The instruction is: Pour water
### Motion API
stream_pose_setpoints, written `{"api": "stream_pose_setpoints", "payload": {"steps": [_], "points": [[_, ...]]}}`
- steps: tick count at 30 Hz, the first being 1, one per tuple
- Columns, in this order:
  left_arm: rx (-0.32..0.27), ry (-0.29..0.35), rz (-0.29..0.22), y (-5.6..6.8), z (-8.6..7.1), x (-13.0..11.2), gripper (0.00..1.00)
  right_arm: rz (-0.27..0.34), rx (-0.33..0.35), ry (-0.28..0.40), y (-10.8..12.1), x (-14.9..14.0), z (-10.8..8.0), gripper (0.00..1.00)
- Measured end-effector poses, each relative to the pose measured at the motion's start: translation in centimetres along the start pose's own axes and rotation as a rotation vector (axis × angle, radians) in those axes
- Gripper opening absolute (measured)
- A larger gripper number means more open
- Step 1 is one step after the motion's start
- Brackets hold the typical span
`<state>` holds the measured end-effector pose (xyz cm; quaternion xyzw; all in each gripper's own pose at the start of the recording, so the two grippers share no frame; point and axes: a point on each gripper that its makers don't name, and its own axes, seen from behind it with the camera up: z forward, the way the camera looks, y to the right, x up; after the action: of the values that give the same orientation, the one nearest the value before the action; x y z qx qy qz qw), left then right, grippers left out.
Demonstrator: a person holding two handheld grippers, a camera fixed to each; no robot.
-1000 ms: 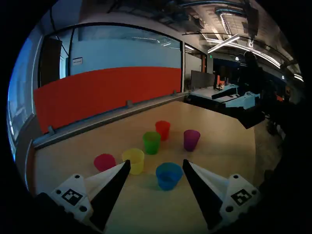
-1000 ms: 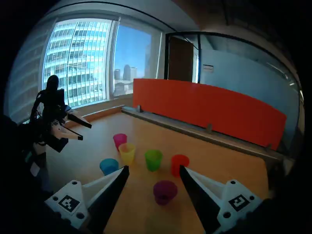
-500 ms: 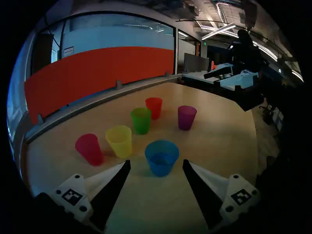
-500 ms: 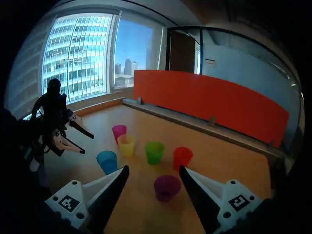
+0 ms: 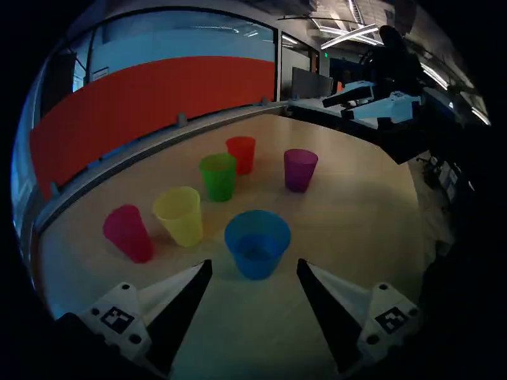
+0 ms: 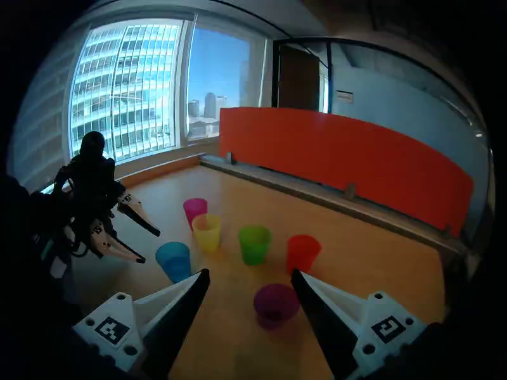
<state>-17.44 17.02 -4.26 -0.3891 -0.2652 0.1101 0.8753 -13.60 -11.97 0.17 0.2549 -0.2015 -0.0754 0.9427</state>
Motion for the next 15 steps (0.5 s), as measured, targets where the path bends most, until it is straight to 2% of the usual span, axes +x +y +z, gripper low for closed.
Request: {"api": "stream_pose_setpoints", "payload": {"steps": [6, 15], "points": [[-0.014, -0.043, 0.004, 0.3, 1.7, -0.6, 1.0, 0.004, 0.008, -0.004, 0.0, -0.1, 0.4, 1.0], [-0.031, -0.065, 0.01, 0.4, 3.8, -0.4, 1.0, 0.014, 0.013, -0.012, 0.3, -0.6, 0.8, 1.0]]}}
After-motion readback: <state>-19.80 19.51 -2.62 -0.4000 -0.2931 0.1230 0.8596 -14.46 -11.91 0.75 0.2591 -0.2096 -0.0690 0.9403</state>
